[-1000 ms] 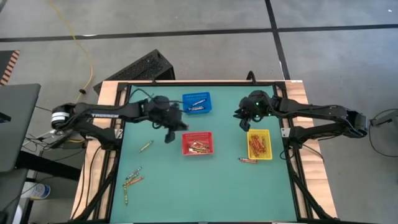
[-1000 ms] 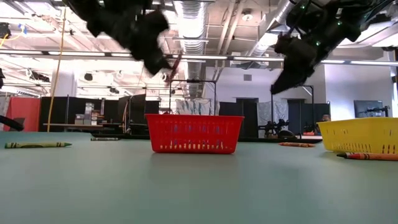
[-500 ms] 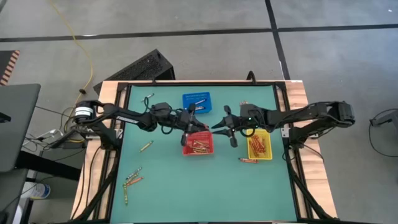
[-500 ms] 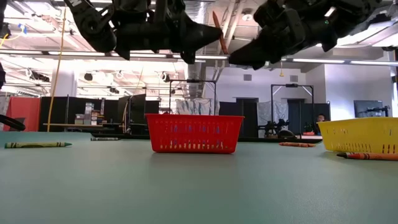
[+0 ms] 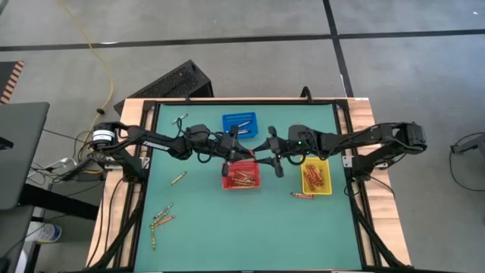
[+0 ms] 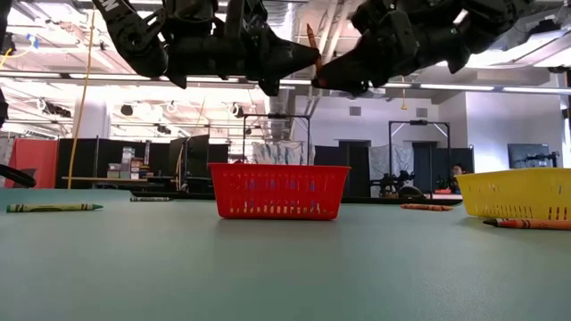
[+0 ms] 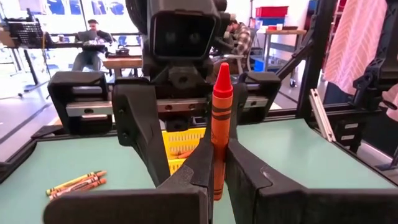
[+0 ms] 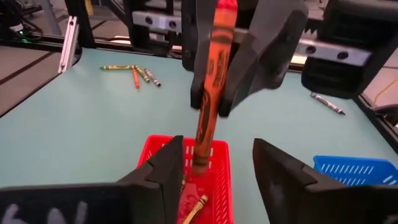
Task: Sort crayons
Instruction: Put the orange crayon into the yellow bin
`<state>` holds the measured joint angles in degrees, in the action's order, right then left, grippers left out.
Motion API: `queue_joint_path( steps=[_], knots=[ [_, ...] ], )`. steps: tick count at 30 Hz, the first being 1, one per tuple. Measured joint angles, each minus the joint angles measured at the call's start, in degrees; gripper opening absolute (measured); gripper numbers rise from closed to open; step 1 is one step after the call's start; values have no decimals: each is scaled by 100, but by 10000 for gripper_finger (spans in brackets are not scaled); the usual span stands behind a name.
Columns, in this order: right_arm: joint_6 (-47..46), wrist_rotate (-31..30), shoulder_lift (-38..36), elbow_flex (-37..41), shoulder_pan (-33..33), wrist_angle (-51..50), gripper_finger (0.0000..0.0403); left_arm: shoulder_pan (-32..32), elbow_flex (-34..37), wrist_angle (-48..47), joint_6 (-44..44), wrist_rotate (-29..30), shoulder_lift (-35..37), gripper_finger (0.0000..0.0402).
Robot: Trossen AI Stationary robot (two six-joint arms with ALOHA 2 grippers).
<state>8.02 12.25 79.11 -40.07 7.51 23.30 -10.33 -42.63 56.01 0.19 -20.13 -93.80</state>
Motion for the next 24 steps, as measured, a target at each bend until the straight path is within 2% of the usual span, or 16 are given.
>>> queue_joint_path(
  steps=[3,6,9,14,17,21,24],
  knots=[
    [6,0,-2,-48,-2,6,190,0,0,3,19,53,0,13],
    [16,0,-2,-48,0,-42,173,0,0,-16,20,60,0,13],
    [16,-2,-2,-48,0,-81,131,-9,0,-106,73,69,0,17],
    [-7,-39,-2,-48,7,-270,26,-12,-2,-410,210,470,4,40],
    [-148,-33,-128,-53,9,-625,12,-15,-2,-764,460,612,4,68],
    [-460,-22,-465,-240,9,-2099,12,-26,-2,-1197,715,1031,166,116],
    [-933,-91,-810,-444,13,-3408,5,-45,-5,-1955,934,1497,457,148]
  ],
)
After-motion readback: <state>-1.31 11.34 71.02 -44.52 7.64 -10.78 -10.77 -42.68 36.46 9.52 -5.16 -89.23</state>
